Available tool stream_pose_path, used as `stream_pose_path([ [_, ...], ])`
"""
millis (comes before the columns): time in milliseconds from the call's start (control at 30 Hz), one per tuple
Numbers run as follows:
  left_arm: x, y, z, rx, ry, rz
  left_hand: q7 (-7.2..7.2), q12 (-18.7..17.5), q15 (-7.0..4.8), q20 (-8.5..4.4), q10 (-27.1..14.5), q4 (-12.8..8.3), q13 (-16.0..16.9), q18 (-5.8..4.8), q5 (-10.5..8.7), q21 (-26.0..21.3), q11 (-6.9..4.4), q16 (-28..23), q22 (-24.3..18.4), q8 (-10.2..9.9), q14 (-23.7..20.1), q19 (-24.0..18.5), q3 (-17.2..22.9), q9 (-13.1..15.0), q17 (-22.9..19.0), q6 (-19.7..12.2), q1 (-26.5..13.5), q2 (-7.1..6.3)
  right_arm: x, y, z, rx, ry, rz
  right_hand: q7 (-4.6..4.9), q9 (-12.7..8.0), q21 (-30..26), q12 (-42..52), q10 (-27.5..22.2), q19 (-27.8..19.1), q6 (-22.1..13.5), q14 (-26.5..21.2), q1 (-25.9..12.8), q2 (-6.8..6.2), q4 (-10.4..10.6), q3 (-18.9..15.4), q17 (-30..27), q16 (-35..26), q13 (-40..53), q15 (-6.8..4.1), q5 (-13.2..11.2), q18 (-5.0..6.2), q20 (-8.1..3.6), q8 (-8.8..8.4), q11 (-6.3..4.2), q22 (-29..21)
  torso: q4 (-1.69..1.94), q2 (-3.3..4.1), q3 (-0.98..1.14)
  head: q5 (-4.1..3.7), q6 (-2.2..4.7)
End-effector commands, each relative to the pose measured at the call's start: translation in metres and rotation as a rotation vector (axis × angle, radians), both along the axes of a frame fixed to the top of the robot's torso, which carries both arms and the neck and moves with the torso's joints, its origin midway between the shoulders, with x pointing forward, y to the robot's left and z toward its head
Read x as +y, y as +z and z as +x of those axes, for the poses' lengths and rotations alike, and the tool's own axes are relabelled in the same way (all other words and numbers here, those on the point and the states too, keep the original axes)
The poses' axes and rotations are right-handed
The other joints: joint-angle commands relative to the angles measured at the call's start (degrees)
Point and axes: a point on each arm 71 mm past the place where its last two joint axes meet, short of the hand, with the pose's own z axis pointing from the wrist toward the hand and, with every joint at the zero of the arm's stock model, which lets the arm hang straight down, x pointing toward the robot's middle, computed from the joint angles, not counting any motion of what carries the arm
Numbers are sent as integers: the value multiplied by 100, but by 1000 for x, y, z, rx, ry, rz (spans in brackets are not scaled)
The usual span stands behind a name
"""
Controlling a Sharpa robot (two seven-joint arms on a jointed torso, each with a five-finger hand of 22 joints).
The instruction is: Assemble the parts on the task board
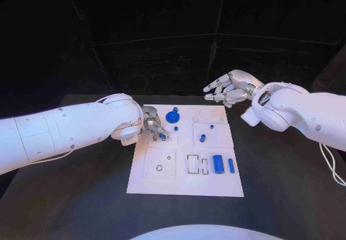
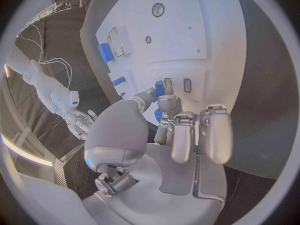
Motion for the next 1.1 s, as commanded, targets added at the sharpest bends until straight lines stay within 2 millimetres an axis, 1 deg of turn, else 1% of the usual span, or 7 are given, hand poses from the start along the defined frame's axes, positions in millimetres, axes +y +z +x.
stream_pose_path([
  [33,0,3,1,-83,37,-59,-16,39,8,23,55,-1016,12,-86,-28,-20,-11,19,237,29,594,159,1068,14,1509,-12,-65,1,0,1,0,-4,11,1,-44,3,-27,-34,7,23,0,30,-20,41,-1,-28,-5,-15,-8,0,10,72,3,27,-40,-2,17,-5,-1,-5,-10],
  [133,1,0,0,-90,47,-60,-18,51,7,22,64,-1013,22,-87,-29,-18,-12,19,241,36,594,161,1088,21,1509,-9,-79,-3,0,1,0,-4,11,1,-44,3,-27,-34,7,23,0,30,-20,41,-1,-28,-5,-15,-8,0,10,72,3,27,-40,-2,26,1,-3,-13,-8],
  [367,1,-10,1,-88,58,-36,-21,65,5,20,76,-1004,32,-87,-32,-18,-14,19,242,48,594,163,1117,34,1509,-4,-108,-9,0,1,1,-6,10,1,-44,3,-27,-34,7,23,0,30,-20,41,-1,-28,-5,-15,-8,0,10,72,3,27,-40,-2,4,12,-4,5,-9],
  [467,0,-12,2,-82,59,-27,-24,69,4,19,80,-992,33,-86,-36,-21,-16,19,239,58,594,162,1134,44,1509,-1,-136,-18,0,1,1,-5,10,2,-44,3,-27,-34,7,23,0,30,-20,41,-1,-28,-5,-15,-8,0,10,72,3,27,-40,-2,11,7,-7,-15,-12],
  [667,-1,-16,2,-54,50,1,-25,69,3,18,81,-989,33,-86,-37,-23,-17,19,236,61,594,161,1139,47,1509,-1,-144,-21,1,1,1,-4,11,5,-44,3,-35,-33,8,19,0,31,-27,41,5,-34,-3,-17,-12,1,-1,73,4,27,-39,-12,9,9,-3,-8,-30],
  [900,-2,-18,1,-25,34,26,-26,67,3,18,80,-989,30,-87,-38,-18,-17,19,244,62,594,164,1141,50,1509,-1,-148,-24,2,1,1,0,16,6,-44,3,-35,-33,8,19,0,31,-27,41,5,-34,-3,-17,-12,1,-1,73,4,27,-39,-12,13,8,-3,-34,-19],
  [1100,-3,-20,-1,3,11,46,-30,72,2,18,83,-991,33,-90,-40,-12,-20,19,255,70,594,167,1147,56,1509,3,-156,-34,2,0,1,4,18,6,-44,3,-42,-34,7,13,-1,29,-27,43,6,-34,-13,-27,-14,2,-4,75,4,27,-39,-23,11,7,-6,-24,-46],
])
